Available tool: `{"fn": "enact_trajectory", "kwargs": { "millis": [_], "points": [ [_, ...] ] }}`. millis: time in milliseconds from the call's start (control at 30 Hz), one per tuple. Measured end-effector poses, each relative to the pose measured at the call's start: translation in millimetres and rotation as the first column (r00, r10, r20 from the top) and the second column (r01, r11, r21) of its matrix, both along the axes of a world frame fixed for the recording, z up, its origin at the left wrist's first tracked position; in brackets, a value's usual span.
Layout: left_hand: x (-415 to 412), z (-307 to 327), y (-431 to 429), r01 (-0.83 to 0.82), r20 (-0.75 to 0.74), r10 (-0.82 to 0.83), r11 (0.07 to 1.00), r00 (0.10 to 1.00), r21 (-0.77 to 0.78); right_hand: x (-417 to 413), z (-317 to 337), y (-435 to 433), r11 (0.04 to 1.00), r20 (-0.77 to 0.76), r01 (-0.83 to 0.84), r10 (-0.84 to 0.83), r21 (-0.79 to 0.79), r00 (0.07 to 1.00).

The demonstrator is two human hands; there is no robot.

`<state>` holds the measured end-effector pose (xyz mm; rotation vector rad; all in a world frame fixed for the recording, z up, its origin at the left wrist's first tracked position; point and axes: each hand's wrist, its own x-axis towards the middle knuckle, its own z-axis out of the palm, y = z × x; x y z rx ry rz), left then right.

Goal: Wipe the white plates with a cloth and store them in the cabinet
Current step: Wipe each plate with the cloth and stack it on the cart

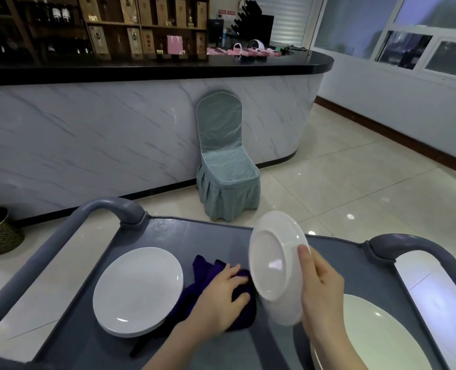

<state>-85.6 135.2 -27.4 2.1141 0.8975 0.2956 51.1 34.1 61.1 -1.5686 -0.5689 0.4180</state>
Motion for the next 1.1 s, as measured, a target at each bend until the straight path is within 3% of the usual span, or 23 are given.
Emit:
{"fn": "enact_trajectory", "kwargs": {
  "millis": [67, 100, 167, 200, 267, 333, 400, 533, 600, 700, 800, 933, 1100],
  "points": [
    [-6, 18, 7, -0.151, 0.151, 0.170, 0.980, 0.974, -0.129, -3, 1, 2, 0.999, 0.131, -0.025, 0.027, -0.020, 0.991],
    [-7, 29, 12, -0.224, 0.235, 0.298, 0.929, 0.925, -0.294, -6, 1, 4, 0.998, 0.210, -0.055, 0.061, -0.032, 0.976],
    [-8, 50, 22, -0.184, 0.330, 0.515, 0.715, 0.791, -0.675, -15, -4, 6, 0.988, 0.430, -0.138, 0.156, -0.073, 0.889],
    [-10, 58, 27, -0.108, 0.345, 0.593, 0.595, 0.728, -0.796, -21, -6, 9, 0.979, 0.567, -0.172, 0.202, -0.107, 0.799],
    [-17, 66, 35, -0.057, 0.326, 0.663, 0.486, 0.675, -0.872, -34, -13, 15, 0.955, 0.789, -0.234, 0.284, -0.181, 0.546],
    [-29, 65, 40, -0.115, 0.307, 0.688, 0.495, 0.658, -0.861, -45, -24, 21, 0.931, 0.891, -0.259, 0.331, -0.255, 0.311],
    [-42, 56, 43, -0.182, 0.281, 0.731, 0.483, 0.621, -0.856, -52, -31, 26, 0.869, 0.855, -0.324, 0.458, -0.373, 0.244],
    [-70, 34, 47, -0.236, 0.245, 0.794, 0.433, 0.556, -0.870, -55, -42, 41, 0.620, 0.503, -0.446, 0.785, -0.645, 0.362],
    [-85, 24, 51, -0.266, 0.235, 0.827, 0.412, 0.511, -0.872, -48, -54, 49, 0.656, 0.462, -0.331, 0.731, -0.678, 0.502],
    [-111, 9, 57, -0.305, 0.219, 0.849, 0.396, 0.481, -0.866, -43, -67, 62, 0.734, 0.433, -0.113, 0.509, -0.669, 0.744],
    [-135, -6, 64, -0.342, 0.198, 0.853, 0.392, 0.483, -0.854, -50, -82, 79, 0.729, 0.155, -0.215, 0.404, -0.649, 0.902],
    [-164, -17, 71, -0.393, 0.178, 0.835, 0.420, 0.521, -0.818, -75, -94, 95, 0.745, -0.051, -0.330, 0.372, -0.580, 0.927],
    [-204, -30, 83, -0.567, 0.173, 0.820, 0.513, 0.546, -0.644, -105, -112, 119, 0.753, -0.010, -0.341, 0.406, -0.562, 0.914]
  ]
}}
